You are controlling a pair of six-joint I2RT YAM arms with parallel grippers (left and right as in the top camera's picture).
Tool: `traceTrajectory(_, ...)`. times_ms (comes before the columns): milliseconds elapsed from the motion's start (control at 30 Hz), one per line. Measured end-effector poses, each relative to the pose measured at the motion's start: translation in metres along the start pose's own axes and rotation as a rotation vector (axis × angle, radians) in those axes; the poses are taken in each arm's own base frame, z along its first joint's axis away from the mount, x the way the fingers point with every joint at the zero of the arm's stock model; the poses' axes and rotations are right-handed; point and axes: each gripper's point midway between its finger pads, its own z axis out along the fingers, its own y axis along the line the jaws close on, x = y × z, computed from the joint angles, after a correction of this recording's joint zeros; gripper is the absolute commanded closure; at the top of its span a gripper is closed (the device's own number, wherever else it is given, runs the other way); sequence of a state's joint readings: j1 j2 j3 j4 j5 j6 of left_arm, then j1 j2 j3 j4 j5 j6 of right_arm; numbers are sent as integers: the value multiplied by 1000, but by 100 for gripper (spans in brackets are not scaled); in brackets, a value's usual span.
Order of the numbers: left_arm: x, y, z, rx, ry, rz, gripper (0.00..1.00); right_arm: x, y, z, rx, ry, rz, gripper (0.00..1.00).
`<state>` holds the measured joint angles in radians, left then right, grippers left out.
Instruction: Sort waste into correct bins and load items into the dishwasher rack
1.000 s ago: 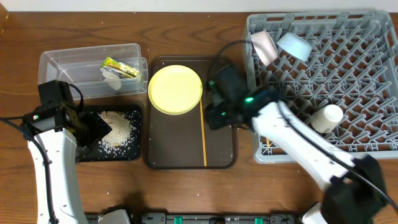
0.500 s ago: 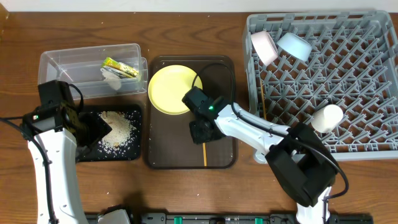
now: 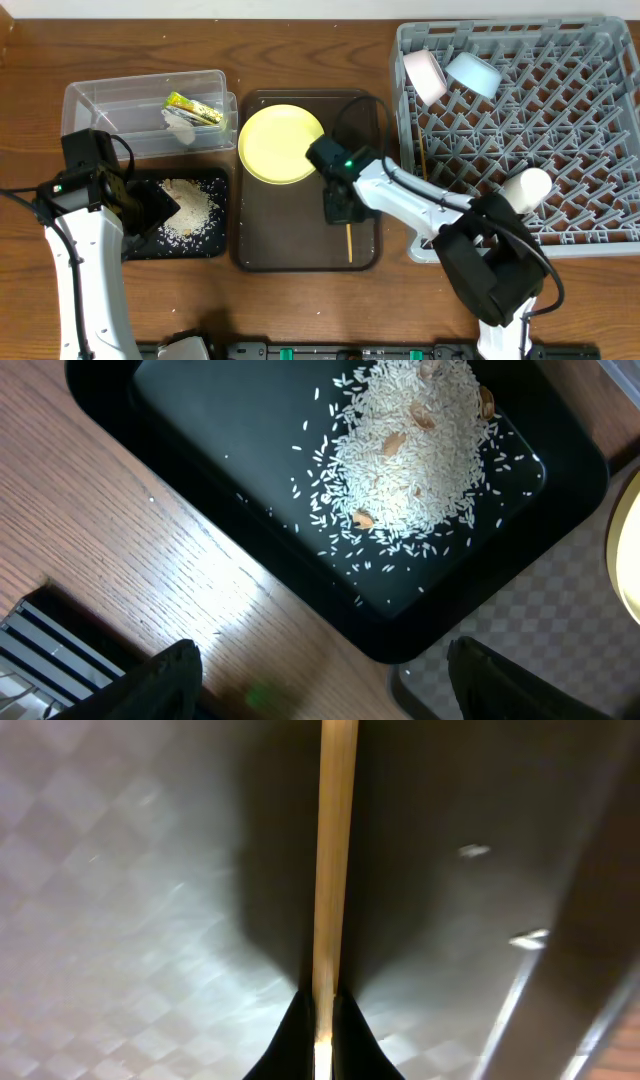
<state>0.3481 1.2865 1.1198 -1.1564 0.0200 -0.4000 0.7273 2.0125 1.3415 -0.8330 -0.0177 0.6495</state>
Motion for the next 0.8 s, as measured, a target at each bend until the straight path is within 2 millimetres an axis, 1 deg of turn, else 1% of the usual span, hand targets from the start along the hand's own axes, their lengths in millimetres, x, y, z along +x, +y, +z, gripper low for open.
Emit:
traceTrajectory(100, 0, 0, 0, 0, 0, 0, 19, -7, -11, -6, 9, -16, 4, 99)
traceTrajectory(167, 0, 0, 0, 0, 0, 0, 19, -15, -17, -22, -6, -53, -6, 99)
traceTrajectory(233, 0, 0, 0, 0, -1, 0, 19, -24, -20, -48, -38, -117, -23, 99)
traceTrajectory(333, 0, 0, 0, 0, -1, 0, 19, -39, -31, -98, -89, -238, -42, 99)
traceTrajectory(367, 0, 0, 0, 0, 0, 0, 19, -44, -40, -120, -103, -290, -44, 99)
traceTrajectory(433, 0, 0, 0, 0, 0, 0, 19, -47, -55, -144, -110, -339, -39, 99)
traceTrajectory(467, 0, 0, 0, 0, 0, 0, 19, -48, -67, -154, -104, -359, -32, 99)
traceTrajectory(533, 0, 0, 0, 0, 0, 0, 19, -49, -82, -160, -90, -363, -20, 99)
traceTrajectory(600, 0, 0, 0, 0, 0, 0, 19, -51, -101, -159, -65, -348, 0, 99)
traceTrajectory(700, 0, 0, 0, 0, 0, 0, 19, -53, -124, -151, -29, -316, 23, 99)
traceTrajectory(800, 0, 0, 0, 0, 0, 0, 19, -53, -135, -138, -3, -267, 15, 99)
